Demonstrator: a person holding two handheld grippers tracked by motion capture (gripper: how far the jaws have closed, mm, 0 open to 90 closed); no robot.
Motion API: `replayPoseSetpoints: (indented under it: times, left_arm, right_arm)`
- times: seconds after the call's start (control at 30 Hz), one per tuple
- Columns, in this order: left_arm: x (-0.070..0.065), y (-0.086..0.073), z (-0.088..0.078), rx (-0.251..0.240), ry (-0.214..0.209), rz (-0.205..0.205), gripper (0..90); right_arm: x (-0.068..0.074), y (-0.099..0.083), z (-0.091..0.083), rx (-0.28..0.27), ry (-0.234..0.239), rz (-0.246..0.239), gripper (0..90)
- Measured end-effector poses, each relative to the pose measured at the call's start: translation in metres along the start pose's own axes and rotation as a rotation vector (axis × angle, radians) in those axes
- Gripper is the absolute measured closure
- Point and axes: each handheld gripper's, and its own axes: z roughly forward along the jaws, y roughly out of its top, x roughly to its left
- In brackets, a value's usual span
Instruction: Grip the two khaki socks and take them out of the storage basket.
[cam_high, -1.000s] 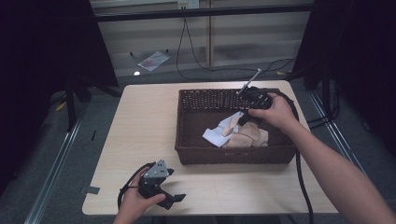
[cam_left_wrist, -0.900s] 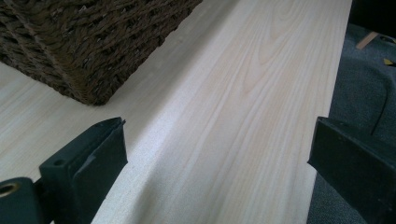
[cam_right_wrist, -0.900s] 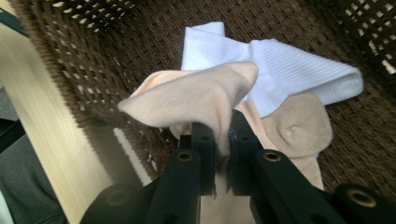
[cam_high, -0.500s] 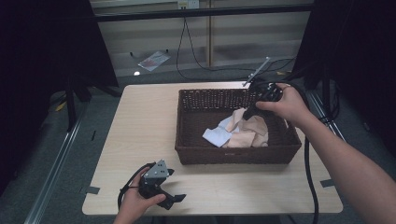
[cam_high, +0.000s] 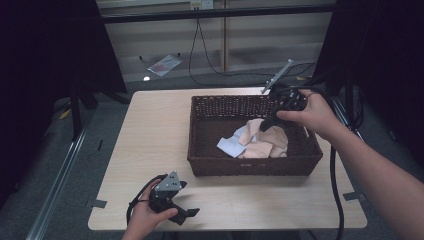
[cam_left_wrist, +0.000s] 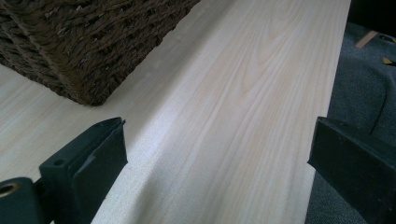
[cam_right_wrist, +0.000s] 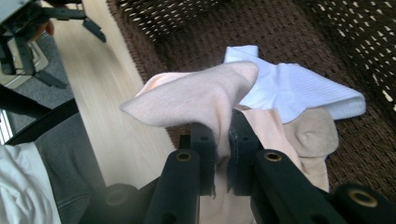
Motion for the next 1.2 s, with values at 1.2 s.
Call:
replayPoseSetpoints:
  times: [1.2]
  left_arm:
    - [-0.001,0.000,0.000,0.003,0.004,-0.003,3.6]
  right_arm:
    - [0.050,-0.047,0.048,0.019,0.058,-0.161,82.2]
